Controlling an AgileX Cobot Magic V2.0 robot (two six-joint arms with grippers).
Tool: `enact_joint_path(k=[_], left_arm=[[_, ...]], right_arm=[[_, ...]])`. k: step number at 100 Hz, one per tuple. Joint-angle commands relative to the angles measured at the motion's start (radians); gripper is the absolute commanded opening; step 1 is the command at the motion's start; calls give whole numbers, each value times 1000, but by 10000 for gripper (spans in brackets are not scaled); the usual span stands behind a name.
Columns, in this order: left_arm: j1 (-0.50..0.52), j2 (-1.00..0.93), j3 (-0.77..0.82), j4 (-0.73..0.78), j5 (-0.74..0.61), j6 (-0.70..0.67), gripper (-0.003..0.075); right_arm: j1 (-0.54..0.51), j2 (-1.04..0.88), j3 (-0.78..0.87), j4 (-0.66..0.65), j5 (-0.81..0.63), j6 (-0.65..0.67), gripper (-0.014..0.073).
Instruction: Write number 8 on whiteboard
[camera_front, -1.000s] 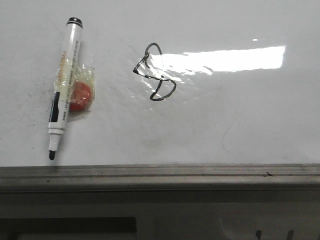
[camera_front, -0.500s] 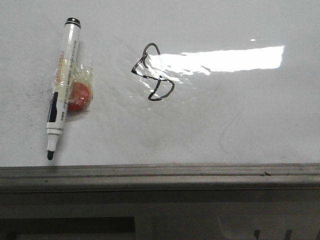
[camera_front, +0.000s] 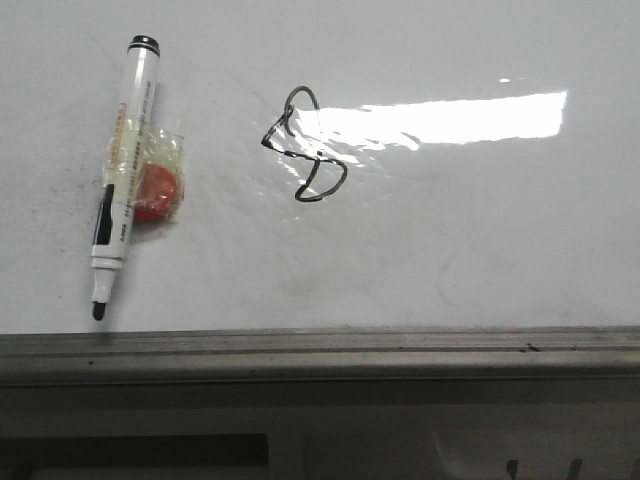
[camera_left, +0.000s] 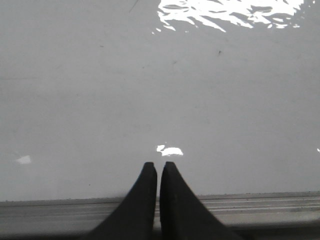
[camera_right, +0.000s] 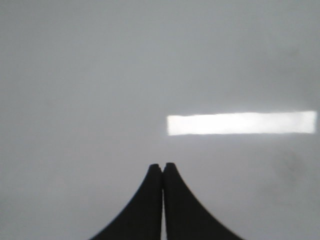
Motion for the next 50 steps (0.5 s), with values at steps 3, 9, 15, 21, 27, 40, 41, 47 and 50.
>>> enact_joint_path(k=[3,9,15,21,27,40,41,47,50], left_arm=[[3,-30,31,-15,-43,-2,-20],[3,-30,31,-15,-43,-2,-20],[3,-30,31,-15,-43,-2,-20],[3,-30,31,-15,-43,-2,-20],[3,-30,31,-15,-43,-2,-20],[3,-30,31,-15,-43,-2,-20],[3,-30,31,-15,-43,-2,-20],[3,-30,31,-15,-43,-2,-20],[3,-30,31,-15,-43,-2,-20]], right_arm=[[-116,12,16,3,-55,-5,-64],[-158,12,18,7,15,-5,-64],[-178,9,18,7,76,-5,-64],[-195,-7,18,7,140,-5,-64],[-218,-42,18,7,223,-5,-64],[-236,-86,18,7,345,-13,-64],[-236,-86,18,7,356,-15,-64],[-230,-89,18,7,402,-30,-64],[-224,-89,18,7,432,-37,-64]])
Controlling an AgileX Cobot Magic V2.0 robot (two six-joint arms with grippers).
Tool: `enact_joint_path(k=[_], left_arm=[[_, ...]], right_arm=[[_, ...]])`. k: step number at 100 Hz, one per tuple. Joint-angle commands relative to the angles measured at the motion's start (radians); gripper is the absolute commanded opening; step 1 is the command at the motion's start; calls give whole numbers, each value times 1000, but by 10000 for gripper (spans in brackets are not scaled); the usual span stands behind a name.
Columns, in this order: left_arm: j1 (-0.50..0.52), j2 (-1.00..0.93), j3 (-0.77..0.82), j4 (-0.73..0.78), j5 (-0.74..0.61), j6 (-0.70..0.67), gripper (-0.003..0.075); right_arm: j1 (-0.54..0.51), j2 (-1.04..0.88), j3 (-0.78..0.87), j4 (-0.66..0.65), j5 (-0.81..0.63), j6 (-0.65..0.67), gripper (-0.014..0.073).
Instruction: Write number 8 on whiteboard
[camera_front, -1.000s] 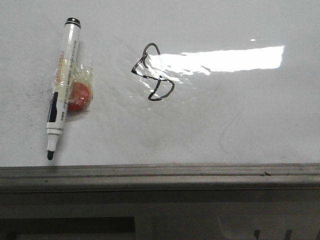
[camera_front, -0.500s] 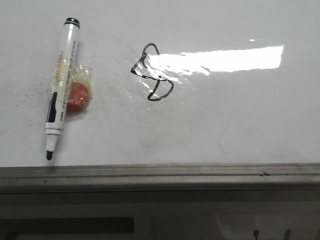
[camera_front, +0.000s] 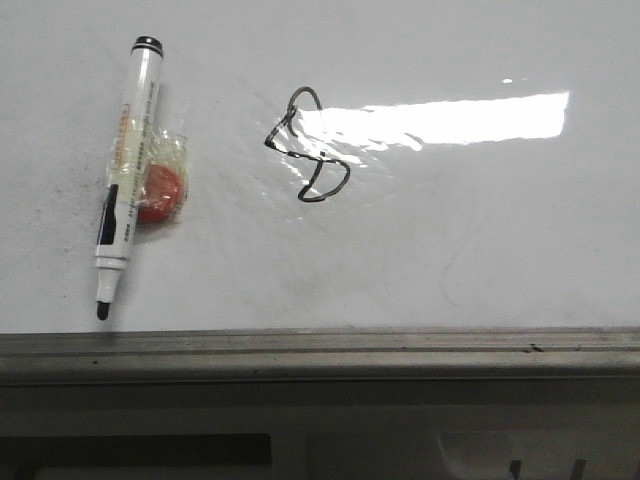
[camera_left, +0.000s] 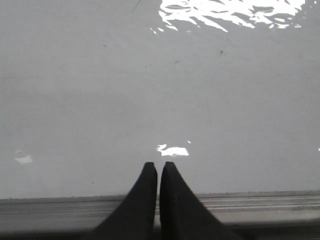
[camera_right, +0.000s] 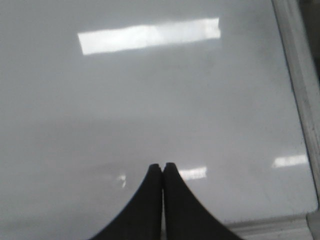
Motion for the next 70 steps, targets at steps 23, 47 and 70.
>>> enact_joint_path(k=[23,47,70], left_arm=[[3,-30,31,-13,-44,-2,-20],[3,-30,31,-13,-44,-2,-20],[3,-30,31,-13,-44,-2,-20]], right_arm=[[65,-24,13,-1,69,-34,-64],[66,-24,13,-1,65,-34,-64],[66,-24,13,-1,65,-34,-64]])
